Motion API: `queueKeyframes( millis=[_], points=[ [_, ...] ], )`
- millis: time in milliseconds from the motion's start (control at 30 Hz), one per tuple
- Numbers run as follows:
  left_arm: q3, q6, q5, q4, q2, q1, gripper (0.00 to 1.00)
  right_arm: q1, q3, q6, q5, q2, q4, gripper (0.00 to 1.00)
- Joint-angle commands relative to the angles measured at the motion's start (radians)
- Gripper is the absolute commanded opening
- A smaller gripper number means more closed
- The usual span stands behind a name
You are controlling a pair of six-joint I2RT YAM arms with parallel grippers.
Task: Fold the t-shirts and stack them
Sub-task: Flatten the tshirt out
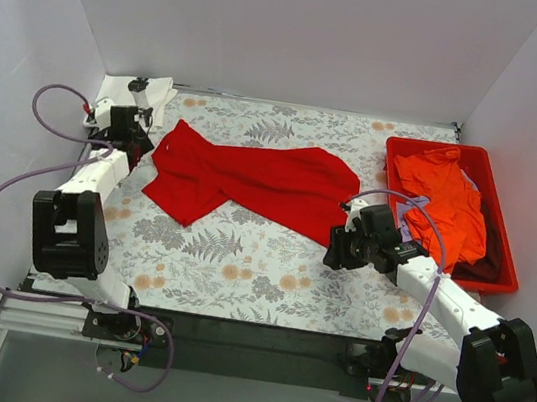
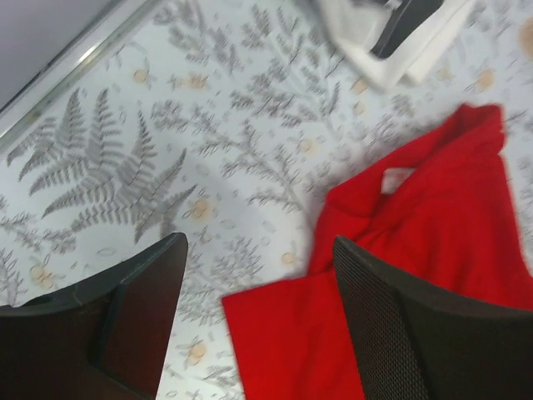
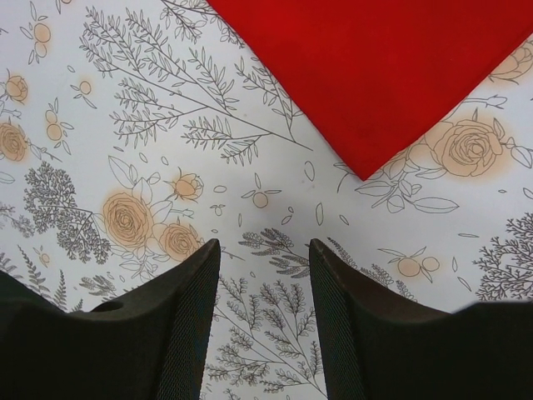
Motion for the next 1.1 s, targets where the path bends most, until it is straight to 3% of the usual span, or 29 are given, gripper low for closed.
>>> queueKeyframes(
  millis=[0,633,1067],
  points=[
    [-0.088,-0.004,0.031,-0.056,-0.037,-0.015,0.68,0.0,0.036,-0.009,-0.039,-0.006,0.022,0.54],
    [0.027,0.142,0.232,-0.176,0.196,0.004,0.68,0.001,-0.012,-0.034,-0.056,-0.055,0.02,0.54],
    [0.13,0.116,0.249,-0.397,0.327,0.004,0.59,0.0,-0.022,-0.035,-0.047,-0.08,0.019,0.54]
  ],
)
